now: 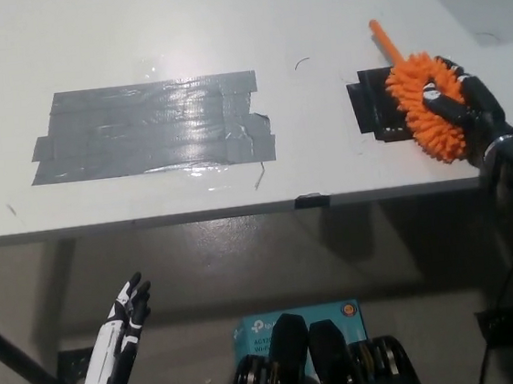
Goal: An orange duster is kept infront of the robot in the middle of the table and the robot extends its right arm to grab the duster, picks it up and hands it to a person
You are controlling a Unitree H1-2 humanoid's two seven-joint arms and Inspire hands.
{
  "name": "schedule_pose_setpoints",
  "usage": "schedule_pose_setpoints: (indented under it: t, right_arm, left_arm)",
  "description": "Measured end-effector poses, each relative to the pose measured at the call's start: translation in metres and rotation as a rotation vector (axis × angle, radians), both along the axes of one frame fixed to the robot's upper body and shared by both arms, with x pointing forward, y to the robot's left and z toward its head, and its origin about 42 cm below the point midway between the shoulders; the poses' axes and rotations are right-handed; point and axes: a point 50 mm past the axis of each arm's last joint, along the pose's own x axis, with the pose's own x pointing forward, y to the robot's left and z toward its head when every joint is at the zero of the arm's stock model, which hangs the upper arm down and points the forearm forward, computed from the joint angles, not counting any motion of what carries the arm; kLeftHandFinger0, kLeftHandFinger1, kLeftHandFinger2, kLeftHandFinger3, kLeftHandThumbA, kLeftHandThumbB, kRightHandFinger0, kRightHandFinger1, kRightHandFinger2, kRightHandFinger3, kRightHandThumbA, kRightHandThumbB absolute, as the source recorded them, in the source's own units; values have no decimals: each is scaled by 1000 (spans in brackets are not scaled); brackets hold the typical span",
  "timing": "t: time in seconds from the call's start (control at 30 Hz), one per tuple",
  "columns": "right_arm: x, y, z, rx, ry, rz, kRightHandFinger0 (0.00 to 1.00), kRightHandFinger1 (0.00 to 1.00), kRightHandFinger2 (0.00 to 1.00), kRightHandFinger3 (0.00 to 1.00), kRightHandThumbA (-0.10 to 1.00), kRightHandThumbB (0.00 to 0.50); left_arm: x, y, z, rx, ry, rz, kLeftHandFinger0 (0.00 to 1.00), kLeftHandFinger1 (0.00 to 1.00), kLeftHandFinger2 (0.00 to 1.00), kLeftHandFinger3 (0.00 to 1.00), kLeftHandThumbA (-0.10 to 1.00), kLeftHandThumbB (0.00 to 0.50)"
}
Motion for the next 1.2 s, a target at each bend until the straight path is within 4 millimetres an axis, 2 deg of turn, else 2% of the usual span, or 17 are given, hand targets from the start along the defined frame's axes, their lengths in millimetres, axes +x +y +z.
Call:
schedule_pose_setpoints:
  t: [0.13, 0.17, 0.23, 0.27, 0.33, 0.4, 0.6, 0.73, 0.77, 0.83, 0.9, 1.07, 1.1, 1.2]
  right_arm:
    - [-6, 13, -5, 150, 19, 14, 0, 421, 788, 990, -100, 141]
    - [-7, 16, -4, 191, 22, 20, 0, 387, 761, 967, -100, 140]
    - [-8, 24, -5, 252, 29, 32, 0, 359, 769, 995, -100, 126]
    - [-9, 28, -5, 283, 34, 39, 2, 376, 791, 1000, -100, 148]
    - [-10, 39, -6, 367, 51, 56, 0, 326, 735, 1000, -100, 129]
    - [-12, 48, -6, 432, 62, 70, 0, 321, 723, 1000, -100, 115]
    - [-18, 81, -12, 642, 113, 135, 0, 325, 721, 1000, -100, 122]
    - [-21, 96, -11, 743, 134, 175, 0, 298, 686, 1000, -100, 141]
    - [-21, 98, -10, 754, 134, 181, 0, 291, 671, 1000, -100, 156]
    - [-21, 102, -9, 776, 136, 193, 0, 266, 648, 1000, -100, 148]
    - [-22, 105, -9, 797, 142, 202, 0, 248, 620, 935, -100, 144]
    - [-23, 108, -10, 842, 153, 216, 0, 251, 625, 932, -100, 145]
    - [-23, 108, -10, 846, 154, 216, 0, 250, 624, 926, -100, 158]
    - [-23, 110, -14, 864, 171, 217, 0, 255, 615, 873, -100, 161]
  left_arm:
    - [0, 0, 0, 0, 2, 1, 973, 1000, 1000, 1000, 933, 149]
    - [0, 0, 0, 0, 3, 1, 972, 1000, 1000, 1000, 931, 148]
    - [0, 0, 0, 0, 3, 1, 967, 1000, 1000, 1000, 928, 155]
    - [0, 0, 0, 0, 3, 1, 966, 1000, 1000, 1000, 930, 155]
    - [0, 0, 0, 0, 4, 1, 964, 1000, 1000, 1000, 931, 154]
    - [0, 0, 0, 0, 4, 2, 960, 1000, 1000, 1000, 932, 153]
    - [0, 0, 0, 0, 4, 2, 946, 1000, 1000, 1000, 905, 147]
    - [0, 0, 1, 0, 1, 2, 933, 1000, 1000, 1000, 919, 149]
    - [0, 0, 1, 0, 0, 2, 933, 1000, 1000, 1000, 920, 150]
    - [0, 0, 1, 0, -1, 1, 933, 1000, 1000, 1000, 916, 149]
    - [0, 0, 1, 0, -1, 1, 932, 1000, 1000, 1000, 899, 143]
    - [0, 0, 1, 0, -2, 1, 908, 1000, 1000, 1000, 865, 133]
    - [0, 0, 1, 0, -2, 1, 906, 1000, 1000, 1000, 861, 133]
    - [1, 0, 2, 0, -4, 1, 906, 1000, 1000, 1000, 852, 137]
